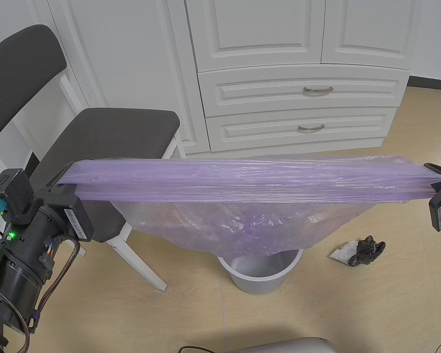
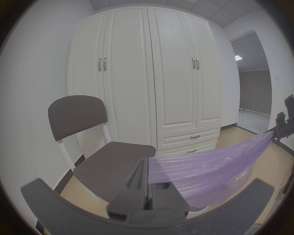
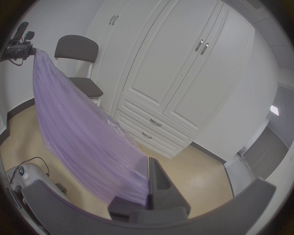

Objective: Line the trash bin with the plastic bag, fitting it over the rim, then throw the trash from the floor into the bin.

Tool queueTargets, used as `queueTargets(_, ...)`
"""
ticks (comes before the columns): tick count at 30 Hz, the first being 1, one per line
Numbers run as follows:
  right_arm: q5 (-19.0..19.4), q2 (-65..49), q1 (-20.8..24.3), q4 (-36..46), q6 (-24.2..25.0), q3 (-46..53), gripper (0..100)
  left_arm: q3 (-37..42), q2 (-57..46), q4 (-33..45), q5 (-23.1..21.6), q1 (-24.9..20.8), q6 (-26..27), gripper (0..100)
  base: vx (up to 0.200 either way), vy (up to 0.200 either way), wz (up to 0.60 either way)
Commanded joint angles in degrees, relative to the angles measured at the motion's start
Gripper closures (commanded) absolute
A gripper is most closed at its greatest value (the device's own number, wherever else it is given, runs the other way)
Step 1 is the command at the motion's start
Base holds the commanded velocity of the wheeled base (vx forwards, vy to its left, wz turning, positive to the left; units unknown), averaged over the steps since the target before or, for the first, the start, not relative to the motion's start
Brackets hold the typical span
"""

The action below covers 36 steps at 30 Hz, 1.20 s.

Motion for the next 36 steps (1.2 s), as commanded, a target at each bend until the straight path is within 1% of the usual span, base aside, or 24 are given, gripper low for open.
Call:
queueTargets(1,-0.2,-0.2,-0.1,0.0,-0.1,0.4,100,0.0,0.0,0.0,0.3,0.2,0.0,100,0.000,0.000,0.00)
queueTargets(10,-0.2,0.3,-0.1,0.0,-1.2,1.4,100,0.2,-0.3,-0.1,0.4,1.0,0.2,100,0.000,0.000,0.00)
queueTargets(22,0.2,0.7,0.0,-0.3,-1.8,2.0,100,0.5,0.2,-0.4,0.3,0.4,0.3,100,0.000,0.000,0.00)
queueTargets(33,0.5,1.7,0.9,-0.3,-1.7,2.4,100,1.1,3.4,-0.4,0.7,-4.4,0.1,100,0.000,0.000,0.00)
queueTargets(34,0.5,2.3,0.9,-0.5,-1.7,2.4,100,1.2,4.6,-0.4,0.7,-6.1,-0.1,100,0.000,0.000,0.00)
queueTargets(36,0.5,2.4,0.9,-0.5,-1.7,2.4,100,1.1,4.7,-0.4,0.7,-6.1,-0.1,100,0.000,0.000,0.00)
